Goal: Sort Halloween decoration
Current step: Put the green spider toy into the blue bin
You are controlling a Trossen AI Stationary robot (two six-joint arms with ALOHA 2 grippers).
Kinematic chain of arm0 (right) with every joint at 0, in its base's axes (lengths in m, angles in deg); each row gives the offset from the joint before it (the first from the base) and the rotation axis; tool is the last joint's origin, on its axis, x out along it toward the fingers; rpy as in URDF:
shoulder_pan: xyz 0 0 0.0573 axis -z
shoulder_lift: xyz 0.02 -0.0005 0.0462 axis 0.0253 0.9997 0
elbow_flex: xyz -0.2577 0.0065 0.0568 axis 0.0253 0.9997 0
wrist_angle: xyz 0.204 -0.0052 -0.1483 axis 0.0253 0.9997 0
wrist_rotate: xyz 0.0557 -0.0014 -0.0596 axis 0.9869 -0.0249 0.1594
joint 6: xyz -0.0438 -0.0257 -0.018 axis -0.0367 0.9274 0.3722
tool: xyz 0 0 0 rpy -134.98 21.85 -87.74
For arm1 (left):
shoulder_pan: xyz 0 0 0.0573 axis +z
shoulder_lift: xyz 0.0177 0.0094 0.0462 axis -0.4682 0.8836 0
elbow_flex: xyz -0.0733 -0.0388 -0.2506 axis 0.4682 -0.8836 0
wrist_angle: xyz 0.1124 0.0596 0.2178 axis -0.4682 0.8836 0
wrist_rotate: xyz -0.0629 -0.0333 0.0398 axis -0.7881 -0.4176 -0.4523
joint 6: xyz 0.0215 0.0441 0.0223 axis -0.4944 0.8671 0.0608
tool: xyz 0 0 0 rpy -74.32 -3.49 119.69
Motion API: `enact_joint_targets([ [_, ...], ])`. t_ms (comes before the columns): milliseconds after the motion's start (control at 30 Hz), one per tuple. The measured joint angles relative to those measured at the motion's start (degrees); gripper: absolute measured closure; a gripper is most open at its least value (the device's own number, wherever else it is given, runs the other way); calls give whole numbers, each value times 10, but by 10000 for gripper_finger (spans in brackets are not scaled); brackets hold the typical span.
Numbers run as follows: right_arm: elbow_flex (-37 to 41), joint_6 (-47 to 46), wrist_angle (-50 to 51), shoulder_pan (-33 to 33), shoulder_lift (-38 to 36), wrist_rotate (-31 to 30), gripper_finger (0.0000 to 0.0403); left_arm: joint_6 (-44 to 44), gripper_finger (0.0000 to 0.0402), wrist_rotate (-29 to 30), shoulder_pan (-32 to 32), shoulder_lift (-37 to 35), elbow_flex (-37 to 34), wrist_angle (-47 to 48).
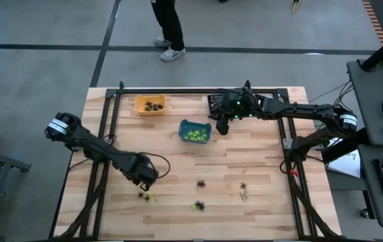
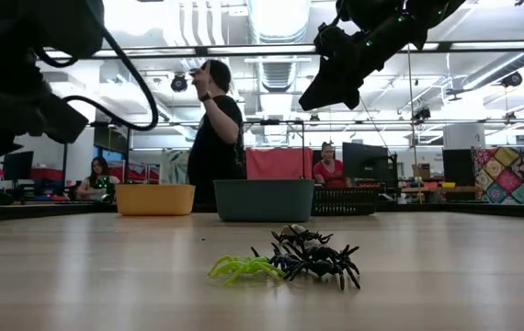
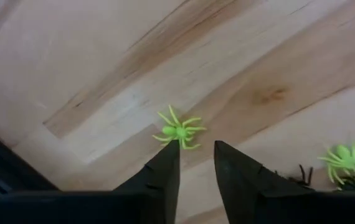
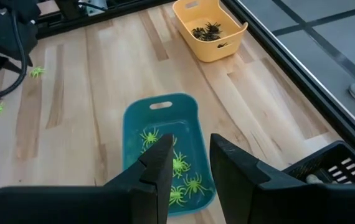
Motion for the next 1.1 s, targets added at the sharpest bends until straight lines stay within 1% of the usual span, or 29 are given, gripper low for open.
enact_joint_targets([
  [167, 0, -1, 0, 0, 0, 0, 307, 10, 274, 15, 0, 14, 0, -1],
  [267, 0, -1, 0, -2, 0, 0, 307, 13, 255, 25, 0, 22, 0, 0],
  [367, 0, -1, 0, -4, 0, 0, 307, 15, 250, 26, 0, 33, 0, 0],
  [500, 0, -1, 0, -4, 0, 0, 307, 22, 254, 26, 0, 53, 0, -1],
  [633, 0, -1, 0, -4, 0, 0, 307, 28, 269, 23, 1, 65, 2, -3],
  [767, 0, -1, 0, -4, 0, 0, 307, 31, 295, 21, 1, 67, 2, -6],
  [1033, 0, -1, 0, -3, 0, 0, 307, 31, 383, 21, 0, 67, 1, -6],
  [1100, 0, -1, 0, -3, 0, 0, 307, 32, 396, 21, 0, 67, 1, -4],
])
